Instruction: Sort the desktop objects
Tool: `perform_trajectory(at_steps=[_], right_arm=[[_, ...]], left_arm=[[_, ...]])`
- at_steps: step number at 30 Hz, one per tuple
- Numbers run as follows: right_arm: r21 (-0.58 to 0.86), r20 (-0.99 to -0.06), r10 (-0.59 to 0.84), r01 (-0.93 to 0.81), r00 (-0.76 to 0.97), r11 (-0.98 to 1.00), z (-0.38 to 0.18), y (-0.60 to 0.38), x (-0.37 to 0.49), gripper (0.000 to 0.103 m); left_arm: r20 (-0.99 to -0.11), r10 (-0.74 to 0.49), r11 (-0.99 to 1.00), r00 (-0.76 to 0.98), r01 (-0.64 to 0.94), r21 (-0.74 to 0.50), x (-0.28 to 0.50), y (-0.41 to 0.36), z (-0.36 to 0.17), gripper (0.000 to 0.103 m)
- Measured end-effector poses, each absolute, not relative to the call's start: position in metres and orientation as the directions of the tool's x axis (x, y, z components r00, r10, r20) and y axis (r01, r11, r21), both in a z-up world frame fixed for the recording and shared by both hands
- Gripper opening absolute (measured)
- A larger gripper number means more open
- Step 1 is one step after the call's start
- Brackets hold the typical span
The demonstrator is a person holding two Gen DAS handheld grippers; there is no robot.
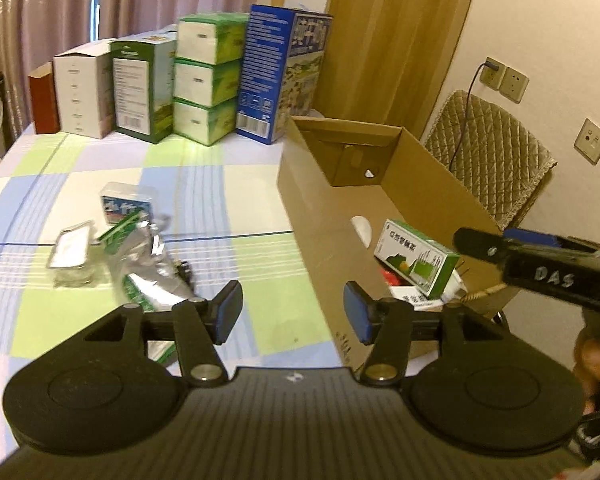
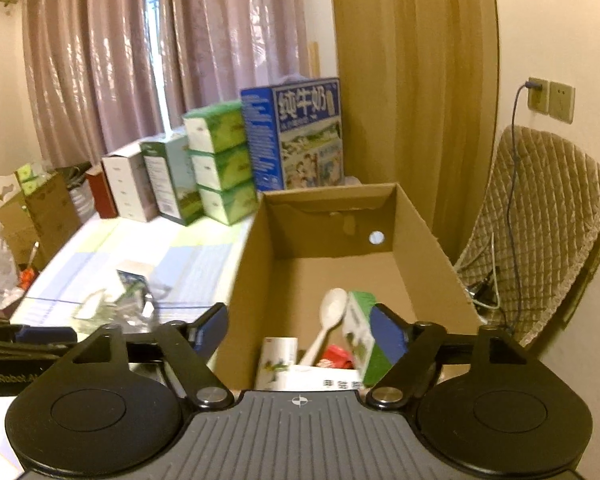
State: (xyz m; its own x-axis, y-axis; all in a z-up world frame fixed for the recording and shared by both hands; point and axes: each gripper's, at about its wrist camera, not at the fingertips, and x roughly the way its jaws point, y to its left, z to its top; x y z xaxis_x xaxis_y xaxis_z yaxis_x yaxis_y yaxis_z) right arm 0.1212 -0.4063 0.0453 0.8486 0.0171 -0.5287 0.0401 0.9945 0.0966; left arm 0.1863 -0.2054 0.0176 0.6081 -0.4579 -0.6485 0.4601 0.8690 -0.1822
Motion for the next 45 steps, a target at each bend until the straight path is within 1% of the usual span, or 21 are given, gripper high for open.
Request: perform_trajectory(at_steps=[2, 7, 9, 12, 14, 18, 20, 22, 25, 31, 37, 39, 45], right_arm=[[0.105, -0.522, 0.034, 0.025, 0.852, 0.994, 0.049, -0.396, 0.113, 0.084], [0.124, -0.512, 0.088, -0.027, 0.855, 0.992, 0.05, -0.37, 0.097, 0.095], [0.14, -0.511, 0.106, -0.04, 0.853, 0.989, 0.048, -0.361, 0.092, 0.097], [0.153, -0.514, 0.135, -0.064, 0.847, 0.986, 0.045, -0.347, 0.086, 0.099], [0.159, -0.518, 0.147, -0.074, 0.843, 0.984, 0.043, -0.339, 0.082, 0.101], [0.176, -0.525, 0.169, -0.089, 0.834, 0.98, 0.04, -0.328, 0.075, 0.101], [0.175, -0.53, 0.177, -0.097, 0.83, 0.98, 0.038, -0.323, 0.071, 0.101], [0.178, -0.533, 0.185, -0.104, 0.826, 0.979, 0.036, -0.319, 0.068, 0.101], [0.18, -0.543, 0.202, -0.121, 0.815, 0.976, 0.032, -0.312, 0.065, 0.101], [0.181, -0.564, 0.229, -0.152, 0.793, 0.972, 0.021, -0.296, 0.062, 0.101], [0.145, -0.58, 0.213, -0.157, 0.786, 0.977, 0.015, -0.284, 0.069, 0.101], [0.157, -0.586, 0.224, -0.163, 0.779, 0.974, 0.011, -0.282, 0.074, 0.101], [0.131, -0.603, 0.234, -0.194, 0.763, 0.972, 0.0, -0.269, 0.087, 0.101]], left_arm=[[-0.649, -0.444, 0.879, 0.618, 0.442, -0.181, 0.181, -0.192, 0.019, 0.06], [-0.653, -0.401, 0.905, 0.642, 0.39, -0.172, 0.167, -0.157, 0.018, 0.064], [-0.655, -0.387, 0.914, 0.649, 0.365, -0.178, 0.162, -0.141, 0.016, 0.065], [-0.66, -0.358, 0.928, 0.66, 0.332, -0.17, 0.155, -0.121, 0.015, 0.069], [-0.663, -0.338, 0.937, 0.669, 0.309, -0.166, 0.15, -0.108, 0.014, 0.076], [-0.665, -0.3, 0.952, 0.684, 0.264, -0.158, 0.142, -0.085, 0.012, 0.085], [-0.667, -0.282, 0.958, 0.689, 0.242, -0.154, 0.138, -0.075, 0.01, 0.094], [-0.671, -0.262, 0.964, 0.693, 0.223, -0.146, 0.136, -0.065, 0.008, 0.097], [-0.674, -0.237, 0.97, 0.699, 0.204, -0.129, 0.132, -0.054, 0.006, 0.098], [-0.683, -0.213, 0.977, 0.699, 0.166, -0.135, 0.131, -0.037, 0.002, 0.102], [-0.689, -0.198, 0.98, 0.697, 0.152, -0.127, 0.133, -0.027, -0.002, 0.102], [-0.691, -0.193, 0.981, 0.696, 0.148, -0.124, 0.135, -0.025, -0.004, 0.102], [-0.697, -0.192, 0.981, 0.69, 0.131, -0.141, 0.146, -0.018, -0.01, 0.102]])
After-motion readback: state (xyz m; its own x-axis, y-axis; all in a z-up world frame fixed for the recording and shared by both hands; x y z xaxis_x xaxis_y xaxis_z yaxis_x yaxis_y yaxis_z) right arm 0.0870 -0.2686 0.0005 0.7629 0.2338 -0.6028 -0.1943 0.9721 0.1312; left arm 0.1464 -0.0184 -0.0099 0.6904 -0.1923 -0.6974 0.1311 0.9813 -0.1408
